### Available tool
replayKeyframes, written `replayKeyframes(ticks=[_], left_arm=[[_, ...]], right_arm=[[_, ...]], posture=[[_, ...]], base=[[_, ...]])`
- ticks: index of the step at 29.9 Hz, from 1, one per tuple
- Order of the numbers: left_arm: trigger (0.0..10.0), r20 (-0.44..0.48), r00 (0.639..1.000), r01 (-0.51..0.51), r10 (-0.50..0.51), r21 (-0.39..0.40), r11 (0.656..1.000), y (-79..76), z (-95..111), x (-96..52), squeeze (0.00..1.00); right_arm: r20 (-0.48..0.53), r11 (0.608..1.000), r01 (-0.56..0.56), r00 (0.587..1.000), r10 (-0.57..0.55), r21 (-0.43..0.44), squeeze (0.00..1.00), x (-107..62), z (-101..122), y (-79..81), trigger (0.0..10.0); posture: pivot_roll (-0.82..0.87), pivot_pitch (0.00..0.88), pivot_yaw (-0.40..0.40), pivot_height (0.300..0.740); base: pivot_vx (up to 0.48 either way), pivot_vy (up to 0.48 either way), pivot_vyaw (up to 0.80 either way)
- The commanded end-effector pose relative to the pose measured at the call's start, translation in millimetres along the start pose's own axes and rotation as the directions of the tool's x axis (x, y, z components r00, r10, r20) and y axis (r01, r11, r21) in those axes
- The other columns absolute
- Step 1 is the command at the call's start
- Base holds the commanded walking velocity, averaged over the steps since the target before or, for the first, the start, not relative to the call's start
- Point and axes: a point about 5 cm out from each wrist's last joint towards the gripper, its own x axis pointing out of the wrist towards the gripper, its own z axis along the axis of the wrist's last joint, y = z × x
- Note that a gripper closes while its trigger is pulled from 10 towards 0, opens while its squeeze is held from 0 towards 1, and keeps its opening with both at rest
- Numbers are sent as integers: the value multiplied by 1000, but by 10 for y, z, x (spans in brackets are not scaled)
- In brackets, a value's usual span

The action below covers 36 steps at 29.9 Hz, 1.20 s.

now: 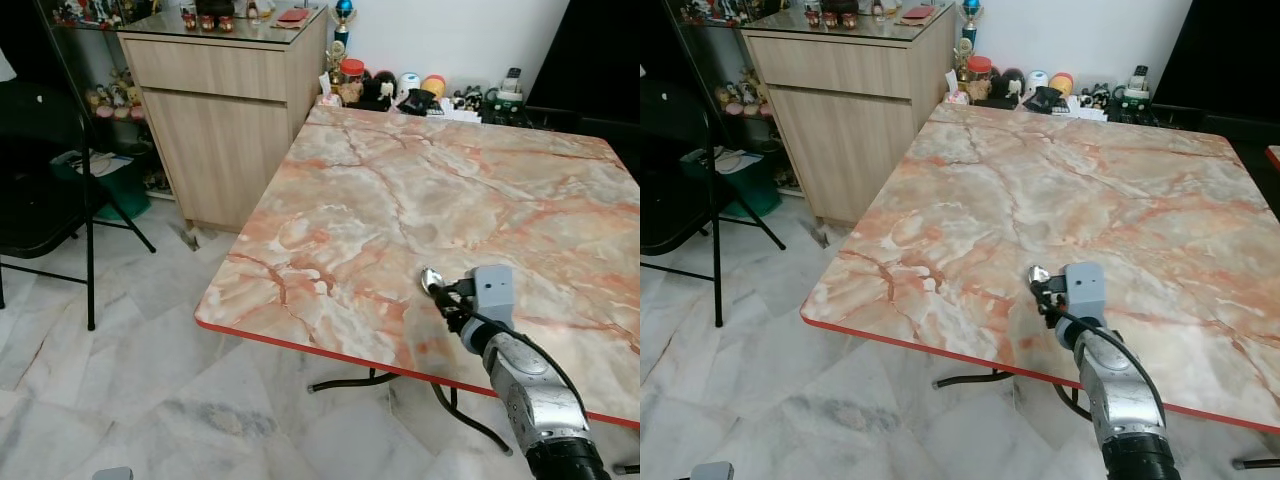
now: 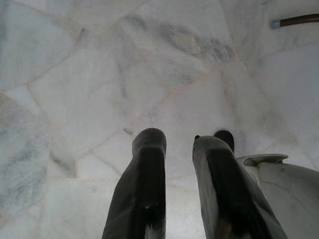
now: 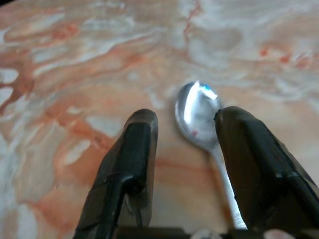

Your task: Setting the table

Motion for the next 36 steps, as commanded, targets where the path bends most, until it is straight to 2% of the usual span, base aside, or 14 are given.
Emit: replayKeyframes(ticks=[1,12,14,15,16,18,19,20,36], left_arm=[[10000,-23,1000,5,-4,20,1000,2,-58,-16,0],[10000,-24,1000,11,-10,33,999,16,-50,-17,0],[10000,-22,1000,12,-11,36,999,18,-42,-15,0],[10000,-22,1000,12,-12,36,999,17,-40,-14,0],[10000,-22,1000,12,-11,36,999,17,-38,-14,0],[10000,-22,1000,15,-14,38,999,14,-34,-12,0],[10000,-22,1000,15,-14,38,999,14,-33,-11,0],[10000,-21,1000,16,-16,39,999,12,-30,-10,0],[10000,-23,1000,13,-12,36,999,31,-31,-14,0]], right_arm=[[-69,1000,-4,998,4,0,0,-5,-106,-58,10000],[-53,999,27,998,-26,24,4,-14,-61,-216,10000],[-36,999,19,999,-17,35,863,-12,-33,-219,10000],[-34,999,19,999,-18,36,980,-12,-26,-222,10000],[-33,999,20,999,-19,37,980,-11,-24,-225,10000],[-33,998,29,999,-27,56,843,-5,-27,-243,10000],[-35,998,29,999,-27,56,843,-3,-29,-245,10000],[-41,998,27,999,-25,50,0,-1,-38,-250,10000],[-83,999,28,996,-24,38,0,29,-81,-327,10000]], posture=[[85,95,-12,740],[87,78,-6,740],[86,75,-5,740],[86,75,-5,740],[87,74,-5,740],[89,71,-4,740],[89,71,-4,740],[89,72,-3,740],[94,94,3,740]], base=[[0,0,0],[0,0,0],[0,0,0],[0,0,0],[0,0,0],[0,0,0],[0,0,0],[0,0,0],[0,0,0]])
